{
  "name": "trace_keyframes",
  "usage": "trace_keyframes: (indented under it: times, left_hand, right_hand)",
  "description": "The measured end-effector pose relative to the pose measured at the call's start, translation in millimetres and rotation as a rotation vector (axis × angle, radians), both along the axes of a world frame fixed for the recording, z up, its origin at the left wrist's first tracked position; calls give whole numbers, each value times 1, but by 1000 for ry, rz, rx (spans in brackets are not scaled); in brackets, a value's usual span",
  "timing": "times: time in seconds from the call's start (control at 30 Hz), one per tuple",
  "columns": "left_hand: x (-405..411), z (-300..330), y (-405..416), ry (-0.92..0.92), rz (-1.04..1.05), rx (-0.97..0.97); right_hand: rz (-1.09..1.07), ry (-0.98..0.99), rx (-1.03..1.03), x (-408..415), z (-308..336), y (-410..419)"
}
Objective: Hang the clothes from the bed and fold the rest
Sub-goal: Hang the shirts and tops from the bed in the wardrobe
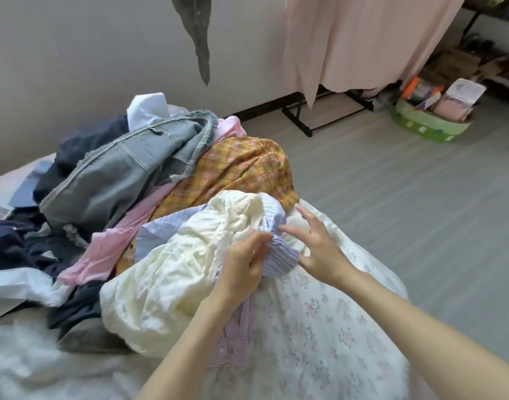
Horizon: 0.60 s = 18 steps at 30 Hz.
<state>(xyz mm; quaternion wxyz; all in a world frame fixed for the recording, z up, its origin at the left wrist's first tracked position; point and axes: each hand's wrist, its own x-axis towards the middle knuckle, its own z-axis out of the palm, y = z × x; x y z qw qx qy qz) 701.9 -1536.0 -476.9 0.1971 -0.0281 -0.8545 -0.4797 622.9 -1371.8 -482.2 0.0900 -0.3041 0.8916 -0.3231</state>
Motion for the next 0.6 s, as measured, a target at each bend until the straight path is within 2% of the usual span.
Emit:
trace_keyframes:
  times: [0.1,0.2,0.3,0.37,0.43,0.5,0.6]
  left_hand:
    - [17,51,14,-41,22,187]
    - [32,103,37,-49,-19,265]
    - [55,147,78,-3,-49,269]
    - [72,170,110,30,-57,257]
    - [92,182,140,46,-68,240]
    - [117,187,174,-17,-94,77]
    - [150,183,226,-36,-169,-432]
  right_hand:
    - [87,-44,-77,27,36,16]
    - [105,-166,-155,63,76,41]
    - [-41,-155,-351,96,120,68]
    - [-180,-27,-445,118,144,95]
    - [-299,63,-452,137,163,130]
    - [-390,73,-404,165,177,179]
    - [-494,67,-351,212,191,250]
